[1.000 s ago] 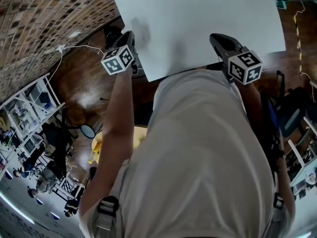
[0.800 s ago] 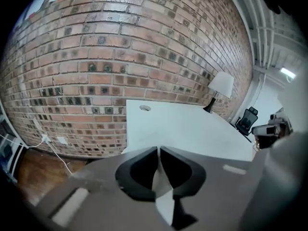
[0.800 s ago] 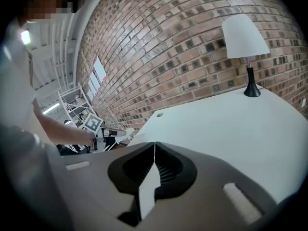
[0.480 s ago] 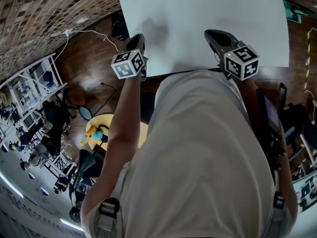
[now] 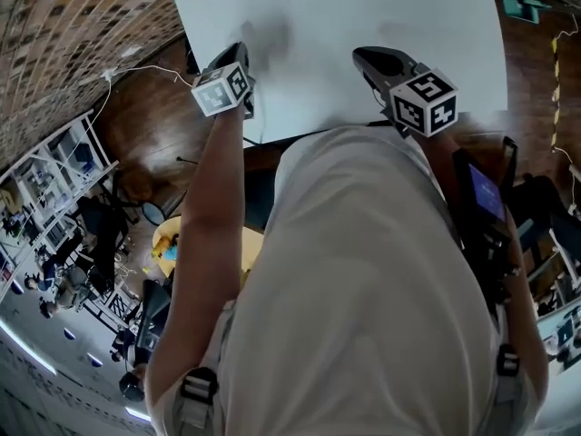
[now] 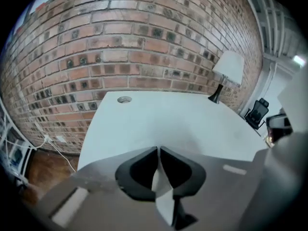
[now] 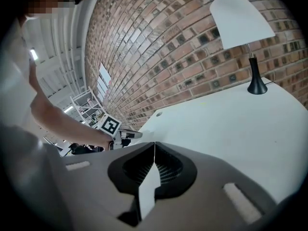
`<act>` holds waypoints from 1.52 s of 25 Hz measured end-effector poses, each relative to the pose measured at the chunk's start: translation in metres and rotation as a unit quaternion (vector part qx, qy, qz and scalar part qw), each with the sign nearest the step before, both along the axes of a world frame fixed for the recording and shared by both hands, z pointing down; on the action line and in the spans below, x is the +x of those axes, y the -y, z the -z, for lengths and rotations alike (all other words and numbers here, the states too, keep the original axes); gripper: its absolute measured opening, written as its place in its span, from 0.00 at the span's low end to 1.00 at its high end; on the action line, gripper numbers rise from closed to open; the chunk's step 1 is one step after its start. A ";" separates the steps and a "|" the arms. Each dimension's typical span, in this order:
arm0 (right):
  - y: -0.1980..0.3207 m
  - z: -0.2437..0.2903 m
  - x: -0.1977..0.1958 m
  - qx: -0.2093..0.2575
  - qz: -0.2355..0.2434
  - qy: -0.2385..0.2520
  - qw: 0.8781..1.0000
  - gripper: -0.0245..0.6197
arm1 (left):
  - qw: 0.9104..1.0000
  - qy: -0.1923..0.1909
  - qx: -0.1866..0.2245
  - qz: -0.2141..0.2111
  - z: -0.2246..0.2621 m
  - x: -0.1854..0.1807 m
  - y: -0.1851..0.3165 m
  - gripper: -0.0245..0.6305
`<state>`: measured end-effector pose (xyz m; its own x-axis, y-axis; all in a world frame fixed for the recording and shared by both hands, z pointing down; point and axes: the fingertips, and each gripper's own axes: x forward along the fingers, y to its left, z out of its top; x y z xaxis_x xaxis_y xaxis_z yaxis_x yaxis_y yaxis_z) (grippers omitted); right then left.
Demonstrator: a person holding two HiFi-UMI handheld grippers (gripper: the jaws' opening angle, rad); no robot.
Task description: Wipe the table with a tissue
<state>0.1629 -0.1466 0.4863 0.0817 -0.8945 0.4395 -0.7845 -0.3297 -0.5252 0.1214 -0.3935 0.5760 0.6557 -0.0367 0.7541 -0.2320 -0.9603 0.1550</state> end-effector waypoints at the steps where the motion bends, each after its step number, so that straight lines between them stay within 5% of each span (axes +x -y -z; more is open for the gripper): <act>1: -0.006 0.000 0.001 -0.002 -0.006 0.002 1.000 0.05 | 1.000 0.011 0.013 -0.005 -0.003 0.005 0.006 0.07; 13: -0.072 -0.008 0.014 -0.025 -0.089 0.016 0.996 0.05 | 0.998 0.024 0.050 -0.017 -0.023 0.049 0.023 0.07; 20: -0.071 -0.006 0.015 -0.016 -0.097 0.027 0.995 0.05 | 0.999 0.026 0.005 -0.048 -0.027 0.065 -0.003 0.07; 30: -0.082 -0.010 0.008 -0.025 -0.097 0.029 0.995 0.05 | 0.998 0.041 -0.052 -0.022 -0.026 0.087 -0.028 0.07; 38: -0.066 -0.006 0.008 -0.017 -0.082 0.024 0.996 0.05 | 0.994 0.051 -0.087 -0.045 -0.032 0.069 -0.079 0.07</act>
<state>0.1712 -0.0802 0.4926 0.2034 -0.8559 0.4754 -0.6927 -0.4690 -0.5480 0.1907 -0.3147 0.6078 0.5698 0.1547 0.8071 -0.1696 -0.9389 0.2996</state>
